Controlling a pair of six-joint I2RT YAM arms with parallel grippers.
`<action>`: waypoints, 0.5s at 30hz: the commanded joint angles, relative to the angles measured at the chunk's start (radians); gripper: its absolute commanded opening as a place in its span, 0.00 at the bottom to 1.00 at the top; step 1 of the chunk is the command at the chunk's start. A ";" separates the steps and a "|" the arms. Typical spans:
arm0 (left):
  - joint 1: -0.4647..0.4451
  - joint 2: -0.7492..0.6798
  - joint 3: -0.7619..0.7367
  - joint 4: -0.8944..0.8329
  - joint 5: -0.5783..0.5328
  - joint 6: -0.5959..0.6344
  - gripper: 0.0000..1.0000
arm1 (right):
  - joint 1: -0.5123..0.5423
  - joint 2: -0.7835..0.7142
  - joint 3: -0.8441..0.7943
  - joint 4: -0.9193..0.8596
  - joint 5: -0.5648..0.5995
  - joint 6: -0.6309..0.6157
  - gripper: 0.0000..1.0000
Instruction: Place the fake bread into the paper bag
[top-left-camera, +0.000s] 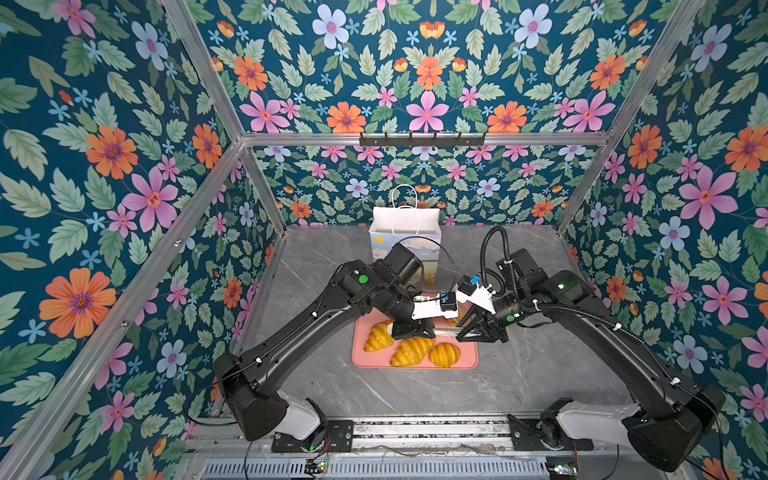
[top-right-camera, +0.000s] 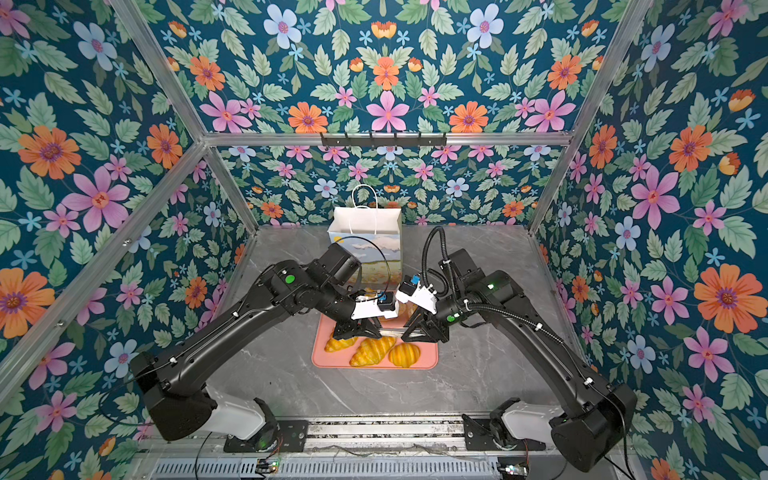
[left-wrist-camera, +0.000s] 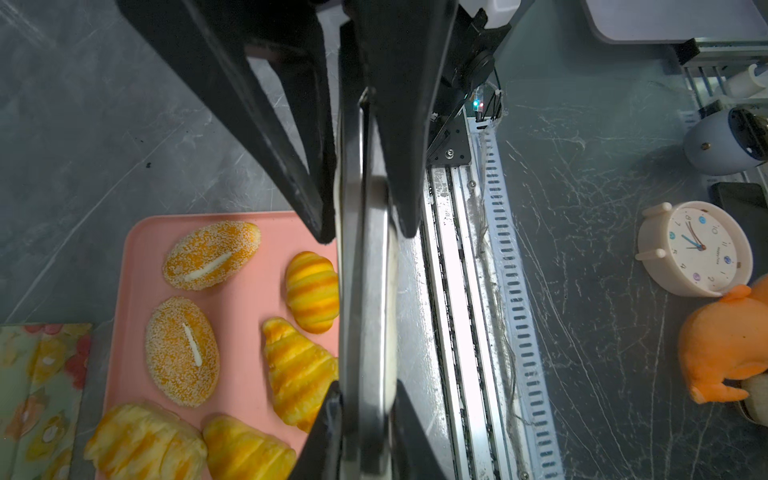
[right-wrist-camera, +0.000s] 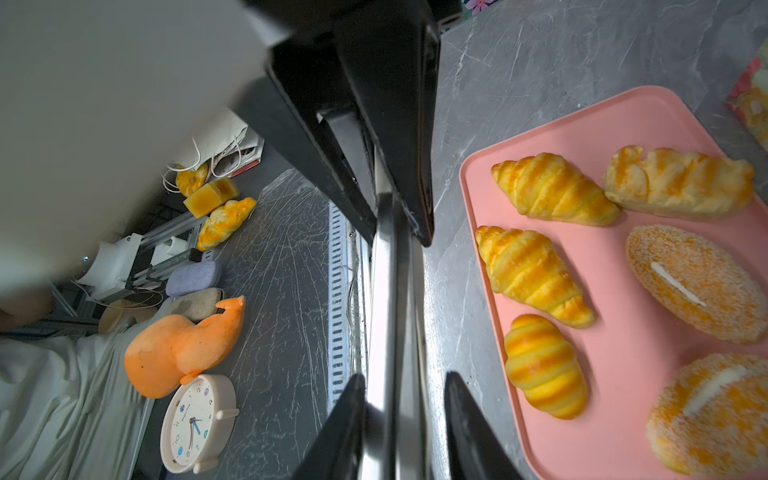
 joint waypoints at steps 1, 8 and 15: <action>0.000 -0.003 0.003 0.066 0.031 -0.011 0.06 | 0.005 0.007 -0.002 -0.007 -0.020 -0.010 0.32; 0.007 0.005 -0.003 0.071 0.031 -0.017 0.05 | 0.006 0.003 -0.007 0.002 -0.024 -0.005 0.26; 0.014 0.006 -0.011 0.083 0.036 -0.023 0.05 | 0.007 -0.011 -0.015 0.024 -0.025 0.002 0.11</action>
